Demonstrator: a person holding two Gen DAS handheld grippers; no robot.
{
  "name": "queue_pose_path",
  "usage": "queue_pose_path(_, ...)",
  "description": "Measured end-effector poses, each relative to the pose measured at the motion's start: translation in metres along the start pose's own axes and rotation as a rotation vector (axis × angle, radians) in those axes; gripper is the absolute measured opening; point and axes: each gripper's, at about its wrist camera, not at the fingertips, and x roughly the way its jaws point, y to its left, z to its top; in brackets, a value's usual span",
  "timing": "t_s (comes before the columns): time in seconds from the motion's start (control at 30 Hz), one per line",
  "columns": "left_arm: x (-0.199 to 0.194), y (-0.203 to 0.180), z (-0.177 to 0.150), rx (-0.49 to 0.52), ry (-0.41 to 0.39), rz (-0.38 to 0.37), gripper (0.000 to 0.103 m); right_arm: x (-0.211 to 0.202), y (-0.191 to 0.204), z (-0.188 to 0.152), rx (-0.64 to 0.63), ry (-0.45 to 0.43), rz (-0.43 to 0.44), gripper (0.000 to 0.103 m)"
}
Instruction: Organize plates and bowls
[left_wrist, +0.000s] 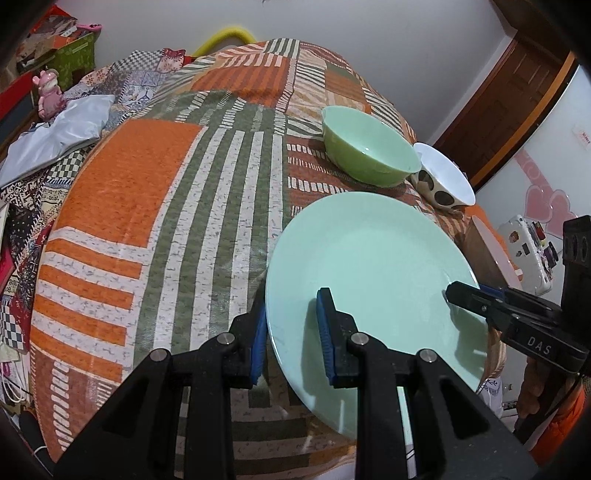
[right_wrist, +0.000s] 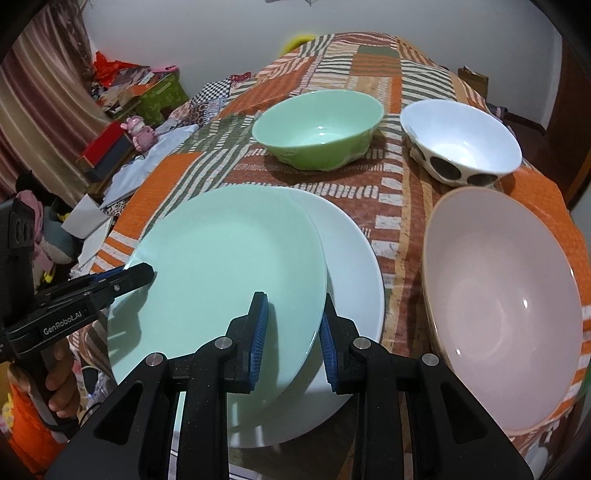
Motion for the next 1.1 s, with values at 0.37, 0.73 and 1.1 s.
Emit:
queue_pose_path(0.37, 0.013, -0.007, 0.004, 0.015, 0.011, 0.006, 0.024, -0.003, -0.004, -0.008, 0.031, -0.027, -0.024, 0.025)
queue_pose_path(0.73, 0.014, -0.014, 0.003, 0.039, 0.009, 0.036, 0.024, -0.011, -0.008, -0.013, 0.038, -0.038, -0.009, 0.025)
queue_pose_path(1.1, -0.025, -0.031, -0.002, 0.097, -0.076, 0.072, 0.029, -0.045, -0.005, -0.016, -0.004, -0.125, -0.008, 0.026)
